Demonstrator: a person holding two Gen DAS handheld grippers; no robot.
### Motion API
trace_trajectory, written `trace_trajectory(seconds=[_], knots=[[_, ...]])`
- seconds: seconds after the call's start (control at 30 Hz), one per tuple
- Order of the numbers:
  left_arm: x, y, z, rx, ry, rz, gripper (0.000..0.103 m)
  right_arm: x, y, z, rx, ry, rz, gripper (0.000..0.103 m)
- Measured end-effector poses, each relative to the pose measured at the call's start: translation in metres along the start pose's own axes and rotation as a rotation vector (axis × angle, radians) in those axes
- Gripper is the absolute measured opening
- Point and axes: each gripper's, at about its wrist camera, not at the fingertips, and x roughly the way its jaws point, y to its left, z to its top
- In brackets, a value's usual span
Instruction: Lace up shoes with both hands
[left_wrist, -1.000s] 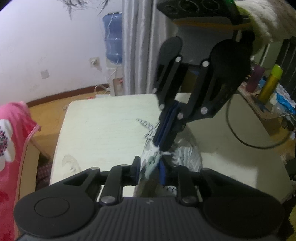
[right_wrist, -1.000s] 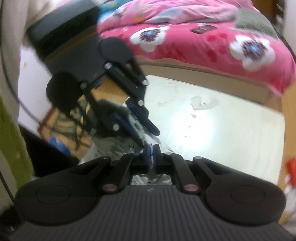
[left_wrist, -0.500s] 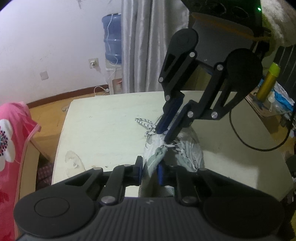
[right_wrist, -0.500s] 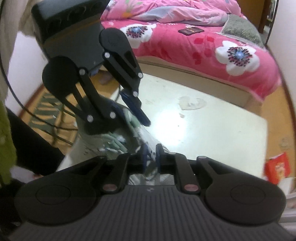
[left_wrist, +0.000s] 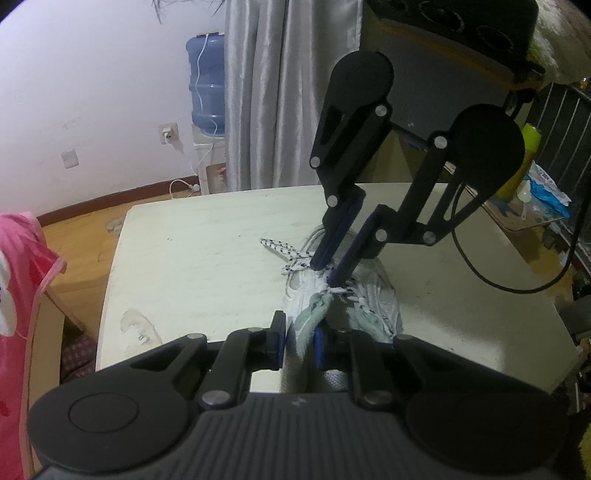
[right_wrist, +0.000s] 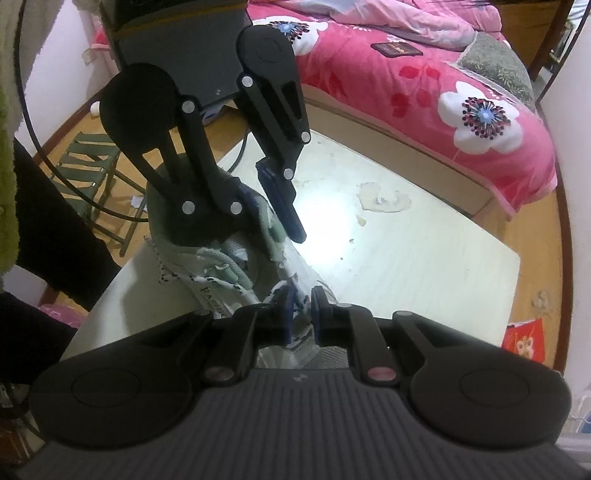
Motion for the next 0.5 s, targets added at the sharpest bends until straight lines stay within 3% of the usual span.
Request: trace_trajectory(seconds=[0.37, 0.5], knots=[[0.001, 0.001, -0.003, 0.011, -0.012, -0.005, 0.015, 0.005, -0.004, 0.007, -0.018, 0.037, 0.033, 0.003], [0.004, 0.001, -0.002, 0.011, -0.011, -0.007, 0.015, 0.002, -0.013, 0.005, 0.068, 0.001, 0.065, 0.002]])
